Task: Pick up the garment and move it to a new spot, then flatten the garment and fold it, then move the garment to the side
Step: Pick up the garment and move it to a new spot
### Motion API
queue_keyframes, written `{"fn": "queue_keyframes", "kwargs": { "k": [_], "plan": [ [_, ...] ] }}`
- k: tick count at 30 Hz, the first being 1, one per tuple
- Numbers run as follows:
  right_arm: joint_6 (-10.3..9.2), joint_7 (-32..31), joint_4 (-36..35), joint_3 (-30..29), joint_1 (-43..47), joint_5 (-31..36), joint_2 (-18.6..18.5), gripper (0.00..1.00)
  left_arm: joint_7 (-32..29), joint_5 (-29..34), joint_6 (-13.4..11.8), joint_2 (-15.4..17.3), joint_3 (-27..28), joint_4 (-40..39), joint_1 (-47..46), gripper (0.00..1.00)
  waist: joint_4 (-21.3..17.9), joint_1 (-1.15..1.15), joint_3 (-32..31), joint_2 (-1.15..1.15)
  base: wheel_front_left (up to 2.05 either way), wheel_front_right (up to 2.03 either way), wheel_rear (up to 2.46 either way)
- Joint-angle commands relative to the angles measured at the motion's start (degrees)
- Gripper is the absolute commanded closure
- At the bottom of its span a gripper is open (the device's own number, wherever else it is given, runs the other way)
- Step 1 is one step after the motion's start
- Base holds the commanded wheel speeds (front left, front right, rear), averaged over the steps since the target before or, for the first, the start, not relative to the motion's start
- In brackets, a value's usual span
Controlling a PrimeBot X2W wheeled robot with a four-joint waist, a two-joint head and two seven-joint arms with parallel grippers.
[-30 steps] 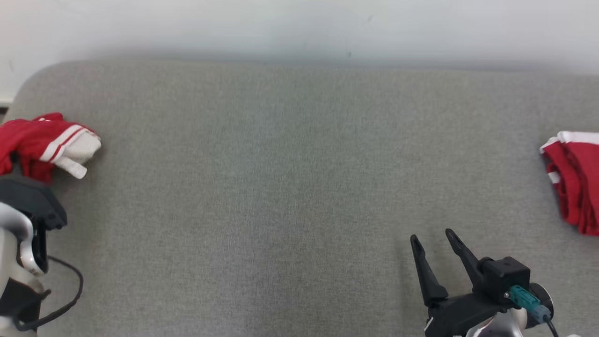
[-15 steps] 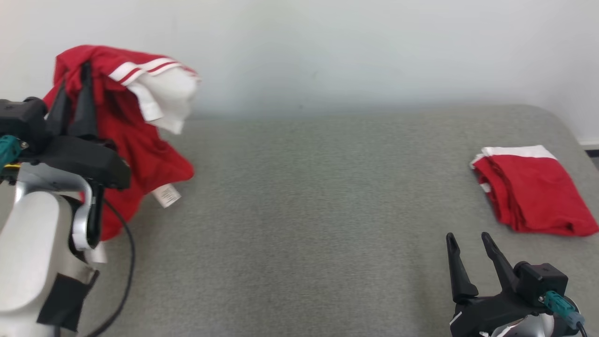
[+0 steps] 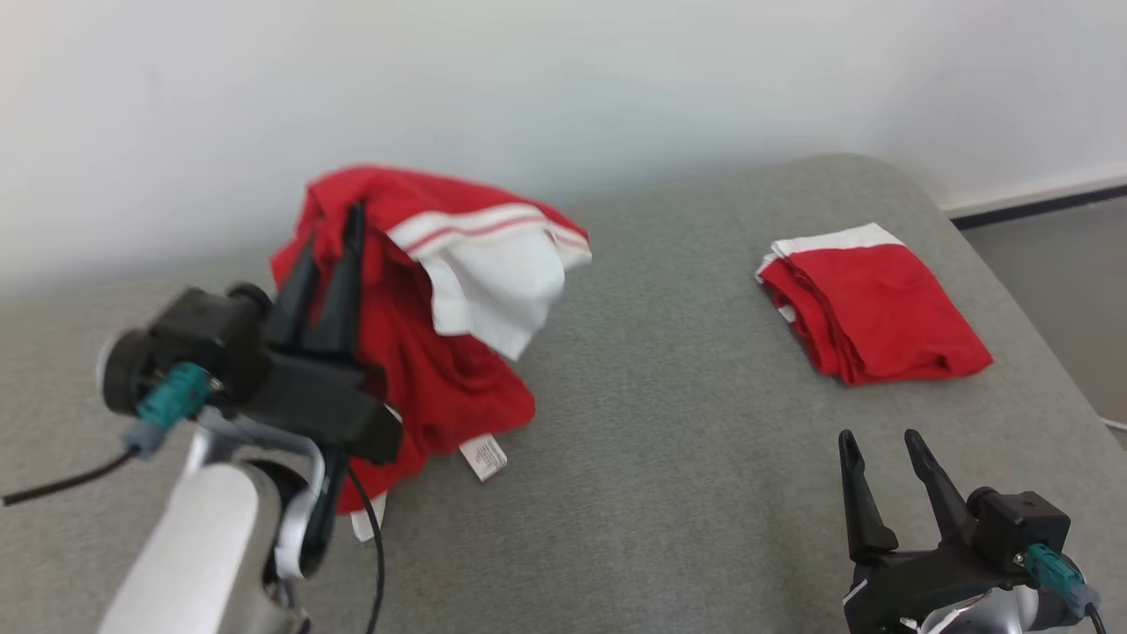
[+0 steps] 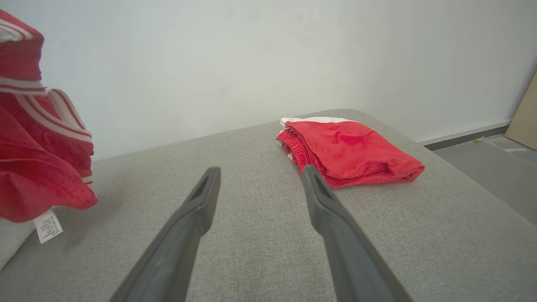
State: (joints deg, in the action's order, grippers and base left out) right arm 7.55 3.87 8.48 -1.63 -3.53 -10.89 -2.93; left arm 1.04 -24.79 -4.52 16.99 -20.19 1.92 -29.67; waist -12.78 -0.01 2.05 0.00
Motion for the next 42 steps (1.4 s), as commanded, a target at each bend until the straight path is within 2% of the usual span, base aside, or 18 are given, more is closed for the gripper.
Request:
{"fn": "queue_keyframes", "kwargs": {
  "k": [1, 7, 11, 12, 13, 14, 18, 22, 26, 31, 37, 42],
  "plan": [
    [-0.14, 0.42, 0.31, 0.16, -0.68, -0.49, 0.07, 0.0, 0.55, -0.31, 0.23, -0.28, -0.52, 1.12, 1.73, 1.0, -2.43, 0.01, 1.55, 0.0, 0.0, 0.0, 0.0],
    [-0.14, 1.07, 1.6, 1.38, -1.4, -1.36, 0.07, 0.0, 2.61, 0.33, 0.88, -1.3, -3.06, 11.19, 5.11, 1.0, -3.65, 0.01, 3.12, 0.0, 0.0, 0.0, 0.0],
    [-0.14, 1.37, 2.38, 1.69, -1.62, -1.32, 0.06, 0.0, 4.48, -0.67, 2.8, -3.36, -4.66, 19.05, 5.43, 1.0, -3.23, 0.01, 3.58, 0.0, 0.0, 0.0, 0.0],
    [-0.14, 1.46, 2.54, 1.85, -1.67, -1.23, 0.07, 0.0, 4.8, -0.7, 3.17, -3.59, -5.01, 21.12, 5.42, 0.81, -3.11, 0.01, 3.6, 0.0, 0.0, 0.0, 0.0],
    [-0.14, 1.47, 2.67, 2.01, -1.86, -1.14, 0.07, 0.0, 5.31, -1.05, 3.37, -4.11, -5.14, 22.72, 5.36, 0.07, -2.96, 0.01, 3.58, 0.0, 0.0, 0.0, 0.0],
    [-0.14, 1.48, 2.76, 2.09, -2.05, -1.09, 0.07, 0.0, 5.55, -1.85, 3.36, -4.92, -4.85, 24.4, 5.3, 0.0, -2.75, 0.01, 3.52, 0.0, 0.0, 0.0, 0.0],
    [-0.14, 1.53, 3.23, 2.25, -1.81, -1.18, 0.05, 0.0, 7.23, -2.91, 4.68, -7.13, -5.34, 28.6, 5.23, 0.0, -1.69, 0.01, 2.7, 0.0, 0.0, 0.0, 0.0],
    [-0.14, 1.45, 3.62, 2.32, -1.23, -1.11, 0.05, 0.0, 9.16, -1.85, 4.71, -7.33, -6.34, 29.1, 6.16, 0.0, -0.81, 0.01, 1.79, 0.0, 0.0, 0.0, 0.0],
    [-0.14, 1.37, 3.55, 1.2, -0.1, -0.87, 0.04, 0.0, 11.54, -1.19, 4.93, -7.85, -7.31, 25.38, 8.72, 0.0, 0.71, 0.01, 0.61, 0.0, 0.0, 0.0, 0.0],
    [-0.14, 0.9, 2.74, 0.63, 1.09, -0.69, 0.05, 0.0, 13.37, -0.28, 3.31, -6.58, -6.94, 17.8, 14.31, 0.0, 2.93, 0.01, -0.45, 0.0, 0.0, 0.0, 0.0],
    [-0.14, 1.23, 1.96, 0.38, 2.42, -1.23, 0.06, 0.0, 14.14, 1.65, -0.99, -5.75, -1.72, 8.26, 22.12, 0.0, 5.86, 0.01, -1.5, 0.0, 0.0, 0.0, 0.0],
    [-0.14, 2.19, 1.7, 0.42, 3.01, -0.51, 0.06, 0.0, 14.14, 3.09, -0.43, -6.69, 4.91, 2.38, 28.14, 0.0, 8.4, 0.01, -2.26, 0.0, 0.0, 0.0, 0.0]
  ]
}}
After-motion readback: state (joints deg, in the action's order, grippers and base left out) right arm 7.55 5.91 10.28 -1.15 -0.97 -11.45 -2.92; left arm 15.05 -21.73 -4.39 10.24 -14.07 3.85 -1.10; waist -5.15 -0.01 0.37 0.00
